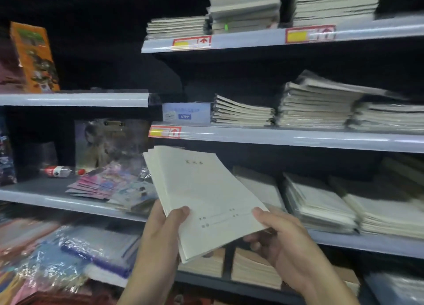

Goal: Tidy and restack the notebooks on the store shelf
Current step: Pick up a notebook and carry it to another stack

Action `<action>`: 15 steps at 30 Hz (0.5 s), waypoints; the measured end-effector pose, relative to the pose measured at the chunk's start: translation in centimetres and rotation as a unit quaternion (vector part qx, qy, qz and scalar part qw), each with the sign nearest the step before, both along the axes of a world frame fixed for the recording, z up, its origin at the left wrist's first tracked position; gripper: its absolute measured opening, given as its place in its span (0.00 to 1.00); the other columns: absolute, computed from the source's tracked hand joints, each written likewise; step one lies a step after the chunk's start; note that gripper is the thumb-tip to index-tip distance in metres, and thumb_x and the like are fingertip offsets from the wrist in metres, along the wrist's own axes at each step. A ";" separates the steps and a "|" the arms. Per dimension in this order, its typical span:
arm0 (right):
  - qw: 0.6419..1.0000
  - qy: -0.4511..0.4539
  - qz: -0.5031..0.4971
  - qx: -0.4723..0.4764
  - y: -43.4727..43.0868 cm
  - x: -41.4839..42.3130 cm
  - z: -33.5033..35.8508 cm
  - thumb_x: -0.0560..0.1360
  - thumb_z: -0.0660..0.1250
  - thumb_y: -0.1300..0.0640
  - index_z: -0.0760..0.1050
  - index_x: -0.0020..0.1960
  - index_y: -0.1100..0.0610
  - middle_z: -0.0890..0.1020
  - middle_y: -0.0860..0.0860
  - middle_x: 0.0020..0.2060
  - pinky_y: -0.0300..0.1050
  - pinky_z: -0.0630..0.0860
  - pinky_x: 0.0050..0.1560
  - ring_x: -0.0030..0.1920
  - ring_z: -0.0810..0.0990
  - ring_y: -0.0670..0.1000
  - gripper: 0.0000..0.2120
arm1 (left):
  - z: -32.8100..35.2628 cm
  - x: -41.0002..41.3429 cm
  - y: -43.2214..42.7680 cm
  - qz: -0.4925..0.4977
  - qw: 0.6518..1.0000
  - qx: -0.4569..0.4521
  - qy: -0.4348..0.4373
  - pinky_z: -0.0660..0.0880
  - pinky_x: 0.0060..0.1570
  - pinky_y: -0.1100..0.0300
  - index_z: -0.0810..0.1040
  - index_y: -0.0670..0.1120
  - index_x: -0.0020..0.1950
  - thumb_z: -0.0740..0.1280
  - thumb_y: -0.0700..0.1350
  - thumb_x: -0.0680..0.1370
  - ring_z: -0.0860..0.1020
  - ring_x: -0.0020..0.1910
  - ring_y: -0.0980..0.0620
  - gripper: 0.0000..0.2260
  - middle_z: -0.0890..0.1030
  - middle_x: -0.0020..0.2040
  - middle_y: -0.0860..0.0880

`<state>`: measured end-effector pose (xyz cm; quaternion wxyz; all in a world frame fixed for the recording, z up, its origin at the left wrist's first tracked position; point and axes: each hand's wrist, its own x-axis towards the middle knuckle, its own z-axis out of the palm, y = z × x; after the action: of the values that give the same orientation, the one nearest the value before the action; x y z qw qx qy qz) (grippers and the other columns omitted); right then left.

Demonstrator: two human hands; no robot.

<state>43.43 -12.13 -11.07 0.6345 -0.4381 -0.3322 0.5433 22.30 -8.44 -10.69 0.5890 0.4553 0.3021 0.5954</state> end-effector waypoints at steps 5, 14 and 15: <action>0.999 0.019 -0.032 0.001 -2.9 2.5 0.1 0.82 0.65 0.63 0.83 0.57 0.68 0.88 0.63 0.52 0.53 0.85 0.42 0.43 0.87 0.57 0.12 | -0.6 3.2 -1.2 -0.033 0.999 0.007 0.007 0.80 0.44 0.39 0.80 0.49 0.64 0.62 0.37 0.84 0.83 0.57 0.30 0.13 0.87 0.57 0.41; 0.991 0.026 -0.125 0.025 -8.2 7.6 -0.1 0.80 0.64 0.65 0.83 0.60 0.68 0.86 0.67 0.56 0.56 0.79 0.51 0.53 0.84 0.63 0.13 | -1.6 9.2 -3.3 -0.120 0.992 0.008 0.028 0.75 0.52 0.29 0.82 0.54 0.62 0.66 0.40 0.82 0.82 0.59 0.29 0.13 0.87 0.59 0.42; 0.990 0.023 -0.134 0.025 -8.6 8.2 -0.2 0.80 0.64 0.65 0.84 0.60 0.67 0.86 0.68 0.57 0.60 0.74 0.55 0.55 0.82 0.65 0.13 | -1.6 9.8 -3.6 -0.131 0.991 0.005 0.029 0.75 0.55 0.27 0.82 0.55 0.62 0.66 0.40 0.82 0.82 0.59 0.31 0.13 0.87 0.59 0.43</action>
<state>51.65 -20.74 -11.22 0.7197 -0.4498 -0.2693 0.4551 32.10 -12.06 -12.25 0.6500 0.5113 0.2542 0.5014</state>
